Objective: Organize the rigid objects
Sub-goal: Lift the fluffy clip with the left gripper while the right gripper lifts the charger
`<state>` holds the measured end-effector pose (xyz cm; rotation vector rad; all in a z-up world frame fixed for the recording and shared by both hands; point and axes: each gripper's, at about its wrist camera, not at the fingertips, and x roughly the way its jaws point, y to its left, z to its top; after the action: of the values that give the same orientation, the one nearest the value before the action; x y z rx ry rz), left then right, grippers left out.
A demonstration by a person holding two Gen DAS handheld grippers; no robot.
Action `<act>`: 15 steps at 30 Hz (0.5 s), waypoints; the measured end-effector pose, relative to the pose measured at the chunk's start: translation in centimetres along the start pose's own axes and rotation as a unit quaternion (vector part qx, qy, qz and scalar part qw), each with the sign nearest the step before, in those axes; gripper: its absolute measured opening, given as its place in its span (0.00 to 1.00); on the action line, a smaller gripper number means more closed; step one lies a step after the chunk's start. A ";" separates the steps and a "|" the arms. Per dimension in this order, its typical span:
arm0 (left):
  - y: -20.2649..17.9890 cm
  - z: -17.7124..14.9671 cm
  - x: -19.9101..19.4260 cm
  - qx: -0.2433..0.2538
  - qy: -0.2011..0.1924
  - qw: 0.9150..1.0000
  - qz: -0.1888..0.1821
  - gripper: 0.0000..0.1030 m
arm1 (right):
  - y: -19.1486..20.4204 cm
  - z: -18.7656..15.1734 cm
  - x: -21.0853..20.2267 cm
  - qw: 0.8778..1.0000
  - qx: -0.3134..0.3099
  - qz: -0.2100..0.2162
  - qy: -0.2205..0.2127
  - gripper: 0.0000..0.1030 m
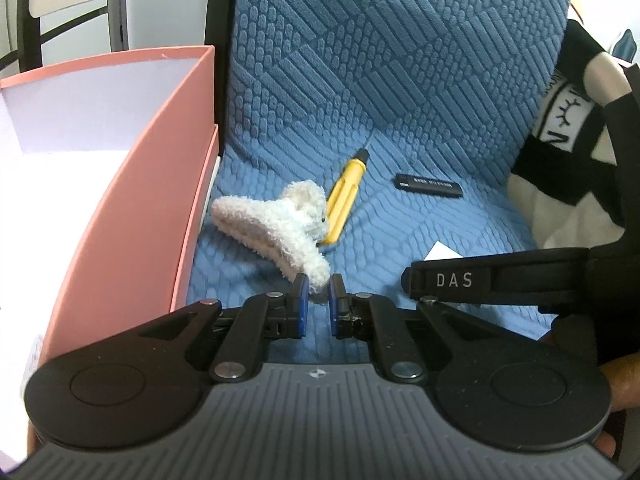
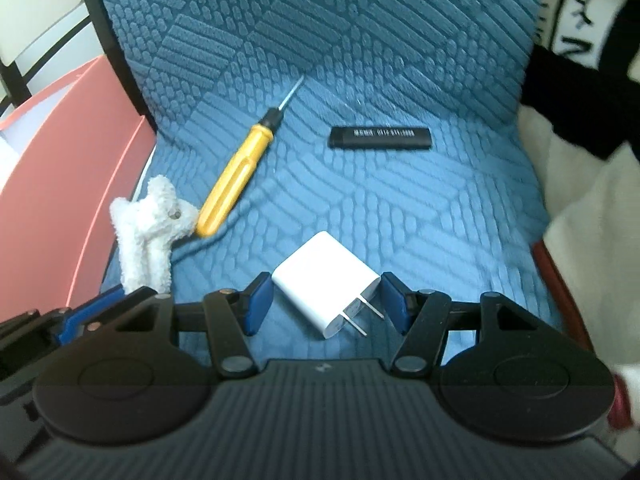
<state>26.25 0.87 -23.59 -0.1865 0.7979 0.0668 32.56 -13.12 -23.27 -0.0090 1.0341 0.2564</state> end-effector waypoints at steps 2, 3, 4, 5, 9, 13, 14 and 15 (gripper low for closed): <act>-0.1 -0.6 -0.7 0.001 0.000 1.000 -0.003 0.12 | -0.1 -0.7 -0.6 1.000 0.002 -0.003 0.000 0.61; -0.1 -0.8 -1.0 0.002 0.001 1.000 -0.005 0.12 | -0.2 -1.1 -1.0 1.000 0.003 -0.004 -0.001 0.61; -0.2 -1.1 -1.3 0.002 0.003 1.000 -0.007 0.12 | -0.2 -1.4 -1.2 1.000 0.006 -0.005 -0.001 0.61; -0.2 -1.4 -1.6 0.001 0.004 1.000 -0.010 0.12 | -0.3 -1.8 -1.5 1.000 0.008 -0.005 -0.001 0.61; -0.3 -2.9 -3.1 0.006 0.012 1.000 -0.022 0.11 | -0.7 -2.9 -2.6 1.000 0.018 -0.006 -0.002 0.61; -0.4 -4.5 -4.7 0.000 0.026 0.999 -0.045 0.11 | -1.5 -3.9 -3.7 0.999 0.044 -0.007 -0.004 0.61; -0.6 -4.9 -5.1 0.004 0.028 0.998 -0.048 0.11 | -1.6 -4.2 -4.0 0.999 0.050 -0.007 -0.004 0.61; -0.7 -5.2 -5.5 0.006 0.029 0.998 -0.051 0.11 | -1.7 -4.4 -4.2 0.999 0.052 -0.007 -0.004 0.60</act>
<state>18.81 -0.79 -23.12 -0.2188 0.8456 -0.0386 27.13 -16.21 -22.13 0.0790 1.0377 0.1882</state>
